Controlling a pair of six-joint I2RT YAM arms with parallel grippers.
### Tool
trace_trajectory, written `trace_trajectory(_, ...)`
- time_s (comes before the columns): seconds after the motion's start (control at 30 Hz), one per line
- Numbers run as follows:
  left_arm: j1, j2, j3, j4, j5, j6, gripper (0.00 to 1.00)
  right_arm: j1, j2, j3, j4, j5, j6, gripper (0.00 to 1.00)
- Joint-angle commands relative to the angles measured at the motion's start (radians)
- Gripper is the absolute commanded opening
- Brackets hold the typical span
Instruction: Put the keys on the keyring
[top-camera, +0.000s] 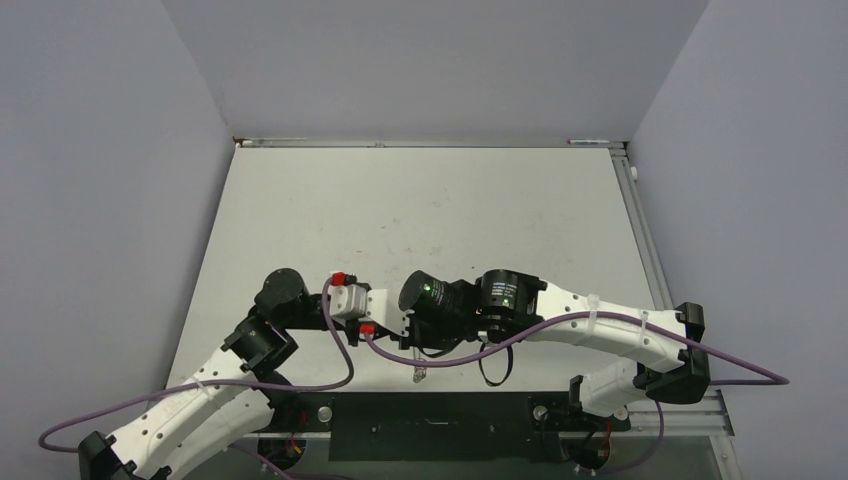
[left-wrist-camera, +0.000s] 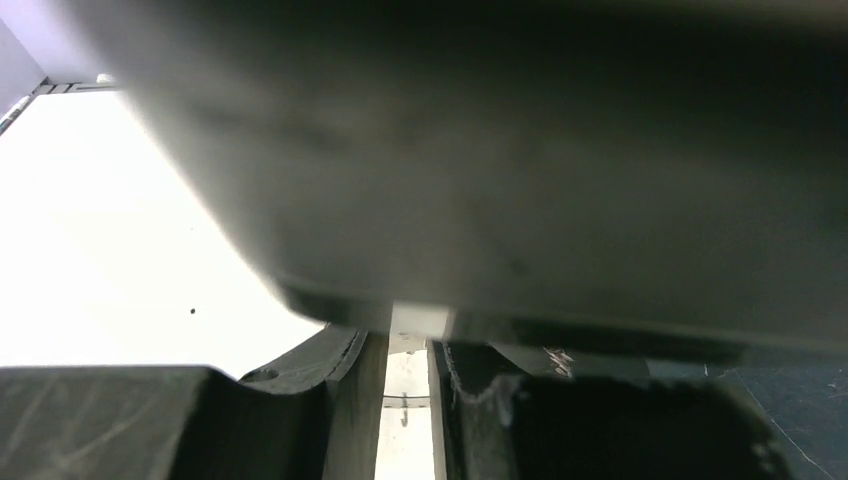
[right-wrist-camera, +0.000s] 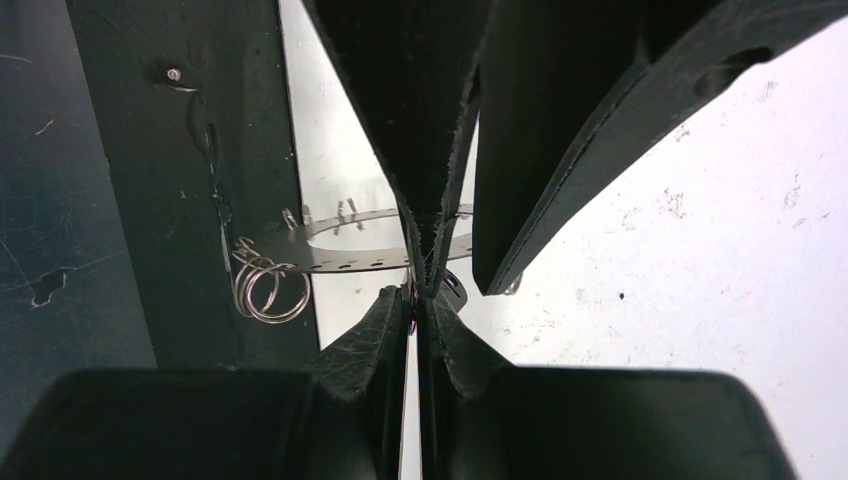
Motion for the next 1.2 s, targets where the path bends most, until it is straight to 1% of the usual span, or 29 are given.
trace_trajectory(0.0, -0.007, 0.011, 0.049, -0.022, -0.011, 0.032, 0.17, 0.011, -0.049, 0.045, 0.037, 0.023, 0.004, 0.05)
trace_trajectory(0.07, -0.009, 0.011, 0.050, -0.029, -0.013, 0.036, 0.19, 0.011, -0.054, 0.040, 0.041, 0.023, 0.006, 0.05)
trace_trajectory(0.2, -0.011, 0.001, 0.044, -0.033, -0.024, 0.039, 0.31, 0.011, -0.062, 0.039, 0.043, 0.055, 0.006, 0.05)
trace_trajectory(0.27, -0.010, -0.006, 0.046, -0.034, -0.034, 0.038, 0.34, 0.012, -0.067, 0.039, 0.041, 0.057, 0.006, 0.05)
trace_trajectory(0.6, -0.009, -0.022, 0.035, -0.009, -0.020, 0.024, 0.32, 0.011, -0.073, 0.041, 0.044, 0.064, 0.009, 0.05)
trace_trajectory(0.9, -0.008, 0.006, 0.045, 0.007, -0.017, 0.007, 0.24, 0.012, -0.071, 0.036, 0.052, 0.061, 0.011, 0.05)
trace_trajectory(1.17, -0.011, 0.027, 0.044, 0.021, -0.011, -0.006, 0.23, 0.013, -0.069, 0.034, 0.066, 0.066, 0.010, 0.05)
